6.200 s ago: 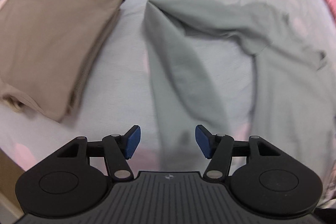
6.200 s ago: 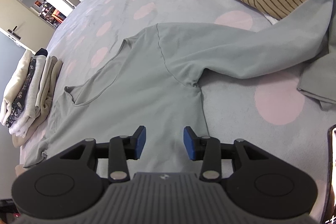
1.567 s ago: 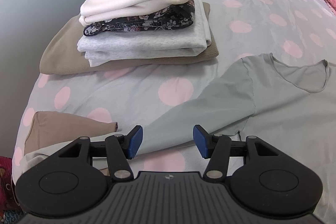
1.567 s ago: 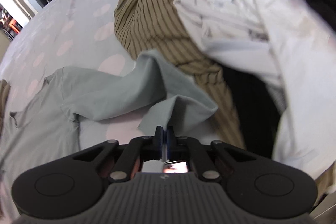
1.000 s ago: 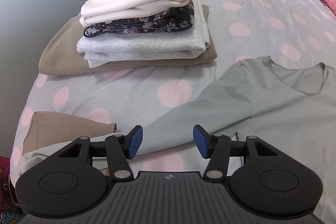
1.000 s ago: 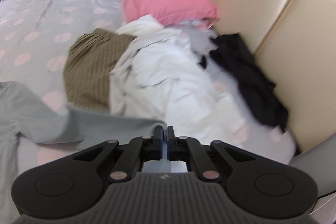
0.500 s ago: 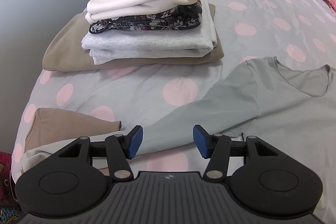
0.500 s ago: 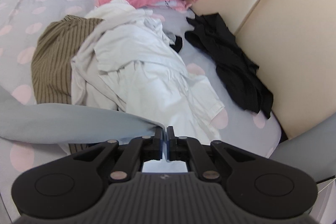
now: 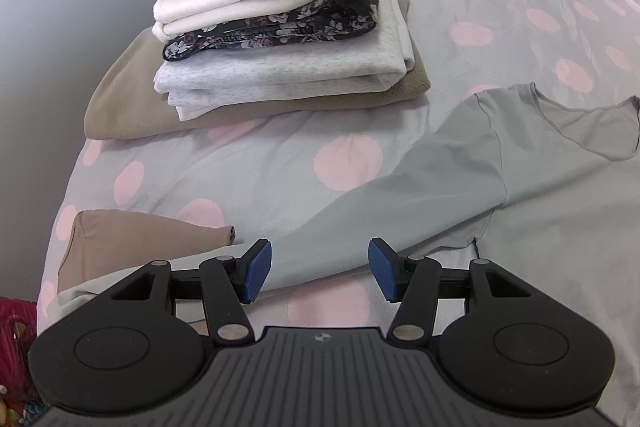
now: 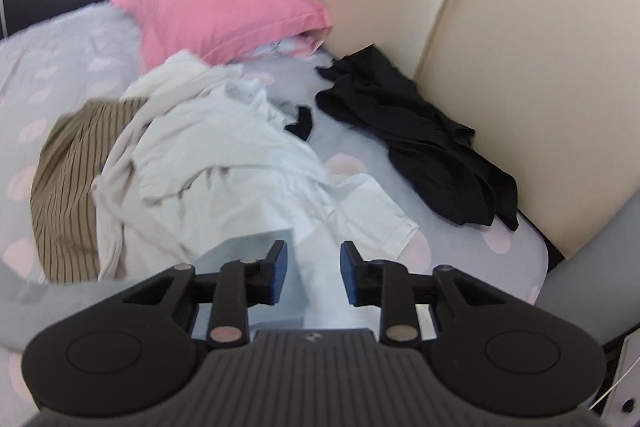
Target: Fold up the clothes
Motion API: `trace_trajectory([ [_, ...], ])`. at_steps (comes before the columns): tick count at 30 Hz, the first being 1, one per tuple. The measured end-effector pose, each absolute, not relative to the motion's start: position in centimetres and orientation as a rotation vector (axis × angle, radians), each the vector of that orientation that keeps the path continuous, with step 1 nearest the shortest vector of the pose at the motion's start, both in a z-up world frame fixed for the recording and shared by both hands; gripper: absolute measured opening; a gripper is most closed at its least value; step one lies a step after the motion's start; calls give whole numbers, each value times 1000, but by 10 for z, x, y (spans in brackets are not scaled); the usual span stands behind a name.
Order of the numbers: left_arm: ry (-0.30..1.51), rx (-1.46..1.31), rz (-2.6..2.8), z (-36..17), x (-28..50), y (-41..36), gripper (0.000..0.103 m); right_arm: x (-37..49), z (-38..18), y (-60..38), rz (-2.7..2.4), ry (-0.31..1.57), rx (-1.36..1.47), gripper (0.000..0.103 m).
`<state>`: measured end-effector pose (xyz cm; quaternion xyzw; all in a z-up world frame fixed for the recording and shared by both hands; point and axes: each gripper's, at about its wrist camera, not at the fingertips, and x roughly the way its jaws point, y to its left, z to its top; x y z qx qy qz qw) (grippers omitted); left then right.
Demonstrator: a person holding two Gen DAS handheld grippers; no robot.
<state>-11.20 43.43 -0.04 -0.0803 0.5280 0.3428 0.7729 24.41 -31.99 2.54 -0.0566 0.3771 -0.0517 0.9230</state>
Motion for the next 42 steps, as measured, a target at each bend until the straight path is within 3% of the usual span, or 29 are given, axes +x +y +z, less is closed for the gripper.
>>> trace_trajectory([
  [14,1188,-130,704,-18,-99,417,54,233,-28,-361,-111,937,344,34],
  [15,1192,-131,703,-20,-99,416,54,234,-29,-362,-116,932,357,31],
  [16,1198,-131,702,-22,-99,415,54,234,-29,-362,-117,929,362,13],
  [17,1203,-130,703,-23,-99,415,54,234,-29,-362,-118,927,363,4],
  [28,1215,-123,694,-26,-100,415,54,194,19,-380,-138,892,325,2],
  [36,1198,-129,689,-22,-100,413,54,191,-11,-395,-181,944,290,0],
  [42,1166,-136,673,-21,-96,414,54,193,-1,-359,-45,914,271,5],
])
